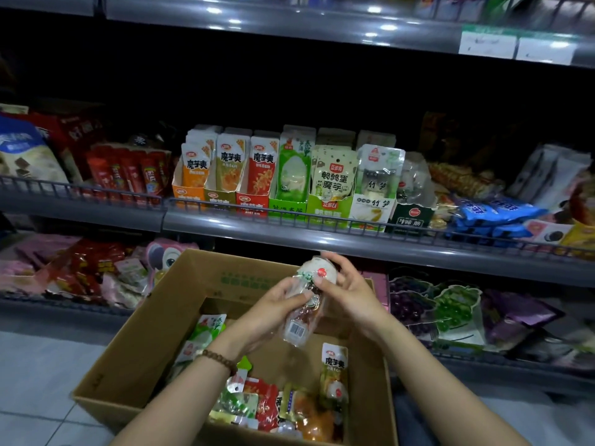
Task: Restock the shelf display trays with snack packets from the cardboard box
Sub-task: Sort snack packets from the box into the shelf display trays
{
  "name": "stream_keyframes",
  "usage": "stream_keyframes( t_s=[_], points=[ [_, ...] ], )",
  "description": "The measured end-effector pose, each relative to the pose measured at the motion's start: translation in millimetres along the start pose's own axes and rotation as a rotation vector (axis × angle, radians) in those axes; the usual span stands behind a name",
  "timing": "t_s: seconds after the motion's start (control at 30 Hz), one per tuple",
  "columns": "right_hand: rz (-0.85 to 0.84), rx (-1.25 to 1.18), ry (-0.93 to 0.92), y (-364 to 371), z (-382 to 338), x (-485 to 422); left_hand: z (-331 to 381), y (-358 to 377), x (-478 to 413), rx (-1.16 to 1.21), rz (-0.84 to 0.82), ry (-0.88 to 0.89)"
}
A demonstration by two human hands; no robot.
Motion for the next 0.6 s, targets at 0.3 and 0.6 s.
stream_keyframes(
  t_s=[0.3,0.6],
  points=[
    [0.137,0.120,-0.109,-68,-37,5,23,49,-44,-0.293,-0.188,0.056],
    [0.048,0.194,-0.076,-148,-104,-14,76,111,-114,-0.528,-0.205,0.158]
  ],
)
Point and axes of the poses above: each hand's wrist, its own x-axis away from the middle knuckle, its own y-axis out of the palm, z = x × y, the point moved 2 cm from there along -x, towards the middle knuckle, and after that the axes turned 4 degrees about -x, right-handed, at the moved point
